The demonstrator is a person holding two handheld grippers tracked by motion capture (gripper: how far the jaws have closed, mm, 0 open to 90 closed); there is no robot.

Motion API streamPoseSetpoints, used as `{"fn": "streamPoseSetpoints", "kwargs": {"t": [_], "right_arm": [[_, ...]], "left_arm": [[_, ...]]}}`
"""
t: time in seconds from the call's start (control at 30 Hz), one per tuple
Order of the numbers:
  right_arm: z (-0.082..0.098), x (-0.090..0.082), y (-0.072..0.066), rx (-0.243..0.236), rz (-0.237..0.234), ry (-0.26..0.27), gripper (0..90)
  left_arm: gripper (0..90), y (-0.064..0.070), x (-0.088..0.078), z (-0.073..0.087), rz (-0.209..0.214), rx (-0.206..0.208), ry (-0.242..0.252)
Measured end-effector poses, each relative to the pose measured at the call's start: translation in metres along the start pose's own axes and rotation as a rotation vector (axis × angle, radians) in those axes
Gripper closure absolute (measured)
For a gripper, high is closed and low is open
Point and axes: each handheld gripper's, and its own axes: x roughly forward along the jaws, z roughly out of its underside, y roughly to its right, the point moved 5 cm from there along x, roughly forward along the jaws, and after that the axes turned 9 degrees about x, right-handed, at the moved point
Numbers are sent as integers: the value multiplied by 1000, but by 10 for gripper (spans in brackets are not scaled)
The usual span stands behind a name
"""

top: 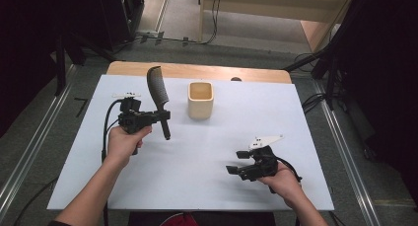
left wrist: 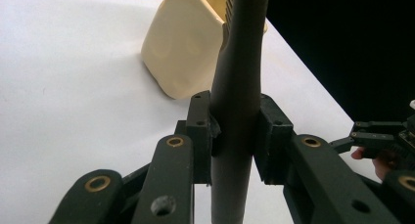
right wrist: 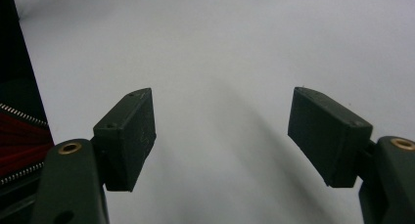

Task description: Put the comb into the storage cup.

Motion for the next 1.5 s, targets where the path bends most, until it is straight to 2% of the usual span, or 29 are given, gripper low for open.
{"fn": "streamPoseSetpoints", "kwargs": {"t": [0.37, 0.53, 0.77, 1.23, 1.5], "right_arm": [[16, -15, 13, 68, 32, 0, 243], [20, -20, 16, 82, 40, 9, 243], [19, -23, 18, 92, 45, 23, 243], [18, -22, 18, 92, 43, 17, 243], [17, -23, 21, 95, 50, 22, 243]], "left_arm": [[736, 4, 8, -11, 10, 35, -5], [735, 6, 10, -18, 24, 47, -5], [735, 11, 14, -29, 45, 62, -2], [735, 12, 16, -49, 71, 46, 2], [735, 15, 15, -61, 69, 56, 6]]}}
